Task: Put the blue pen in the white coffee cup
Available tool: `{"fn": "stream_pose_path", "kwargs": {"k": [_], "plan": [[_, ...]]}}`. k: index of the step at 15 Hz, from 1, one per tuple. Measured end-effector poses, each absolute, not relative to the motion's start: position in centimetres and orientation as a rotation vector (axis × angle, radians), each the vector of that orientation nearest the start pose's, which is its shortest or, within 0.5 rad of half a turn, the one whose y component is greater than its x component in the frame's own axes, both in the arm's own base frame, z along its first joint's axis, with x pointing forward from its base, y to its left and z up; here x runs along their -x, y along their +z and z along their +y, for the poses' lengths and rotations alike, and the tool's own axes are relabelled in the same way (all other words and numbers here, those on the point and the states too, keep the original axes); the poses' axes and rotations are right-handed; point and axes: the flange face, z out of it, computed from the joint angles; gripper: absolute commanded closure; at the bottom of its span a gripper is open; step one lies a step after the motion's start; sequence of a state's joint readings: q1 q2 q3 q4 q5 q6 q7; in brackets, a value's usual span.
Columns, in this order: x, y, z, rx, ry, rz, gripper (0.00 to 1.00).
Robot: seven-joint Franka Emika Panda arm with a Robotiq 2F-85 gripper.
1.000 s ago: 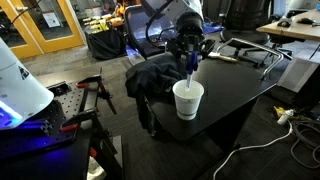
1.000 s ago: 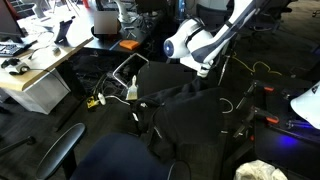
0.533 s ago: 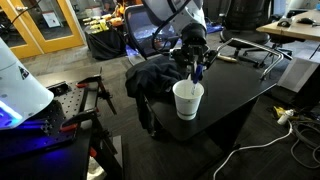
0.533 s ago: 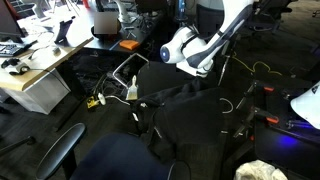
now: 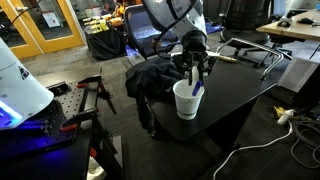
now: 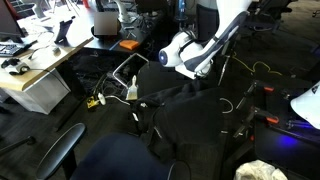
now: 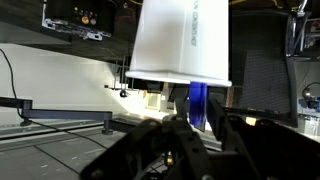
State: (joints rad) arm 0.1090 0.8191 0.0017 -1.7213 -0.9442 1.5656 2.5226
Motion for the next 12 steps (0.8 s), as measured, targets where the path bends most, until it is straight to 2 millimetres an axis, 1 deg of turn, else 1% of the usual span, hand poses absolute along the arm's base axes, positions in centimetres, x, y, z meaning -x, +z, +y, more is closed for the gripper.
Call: {"fn": "stream_pose_path", "kwargs": {"k": [1, 5, 7, 9, 12], "plan": [[-57.6, 11.1, -2.3, -1.149, 0.686, -1.6, 0.29], [-57.5, 11.6, -1.8, -1.102, 0.71, -1.658, 0.02], [-57.4, 12.8, -1.6, -1.075, 0.73, -1.684, 0.0], [-57.8, 15.3, -1.6, -1.03, 0.756, -1.713, 0.0], [-57.9, 19.4, -1.0, -0.98, 0.803, -1.757, 0.0]]}}
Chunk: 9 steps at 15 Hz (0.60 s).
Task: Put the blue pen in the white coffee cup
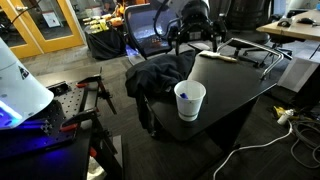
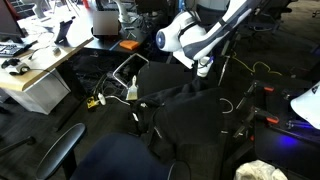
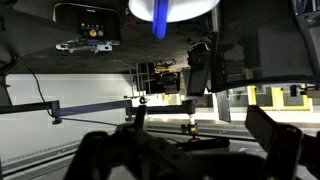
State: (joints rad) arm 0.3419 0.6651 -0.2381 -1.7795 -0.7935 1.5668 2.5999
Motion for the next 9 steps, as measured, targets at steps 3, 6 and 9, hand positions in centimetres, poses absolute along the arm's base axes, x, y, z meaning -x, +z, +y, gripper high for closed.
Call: {"fn": "stream_pose_path", "kwargs": {"k": [3, 6, 9], "plan": [[-57.0, 22.5, -0.1, -0.956, 0.834, -1.781, 0.0], [-56.0, 24.2, 0.5, -0.953, 0.854, -1.784, 0.0], [-55.3, 24.5, 0.7, -0.963, 0.855, -1.783, 0.0]]}}
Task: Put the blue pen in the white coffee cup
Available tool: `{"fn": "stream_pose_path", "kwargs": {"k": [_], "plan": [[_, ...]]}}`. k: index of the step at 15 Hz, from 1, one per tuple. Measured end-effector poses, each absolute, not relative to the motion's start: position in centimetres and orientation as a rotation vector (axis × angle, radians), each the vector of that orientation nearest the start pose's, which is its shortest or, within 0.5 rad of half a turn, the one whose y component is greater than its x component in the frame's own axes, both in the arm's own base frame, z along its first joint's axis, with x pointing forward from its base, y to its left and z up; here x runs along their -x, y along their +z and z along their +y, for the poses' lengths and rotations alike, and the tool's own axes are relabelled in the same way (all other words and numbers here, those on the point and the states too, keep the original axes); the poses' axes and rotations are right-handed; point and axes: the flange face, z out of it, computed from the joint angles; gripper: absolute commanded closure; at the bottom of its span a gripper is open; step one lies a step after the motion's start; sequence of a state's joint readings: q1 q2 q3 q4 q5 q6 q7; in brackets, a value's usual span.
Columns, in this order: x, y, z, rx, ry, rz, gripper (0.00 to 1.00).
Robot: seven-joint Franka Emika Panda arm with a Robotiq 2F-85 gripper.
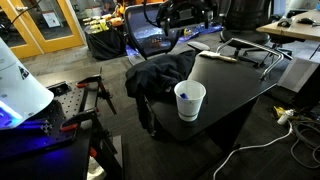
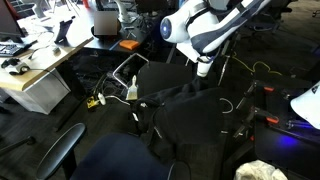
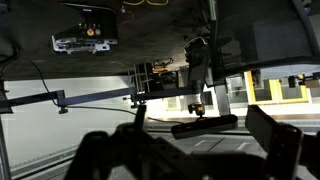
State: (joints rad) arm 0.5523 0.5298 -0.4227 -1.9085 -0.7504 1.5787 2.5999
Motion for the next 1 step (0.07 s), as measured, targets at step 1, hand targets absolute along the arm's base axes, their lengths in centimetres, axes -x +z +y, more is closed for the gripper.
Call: {"fn": "stream_pose_path", "kwargs": {"k": [1], "plan": [[-55.22, 24.46, 0.7, -0.964, 0.854, -1.783, 0.0]]}}
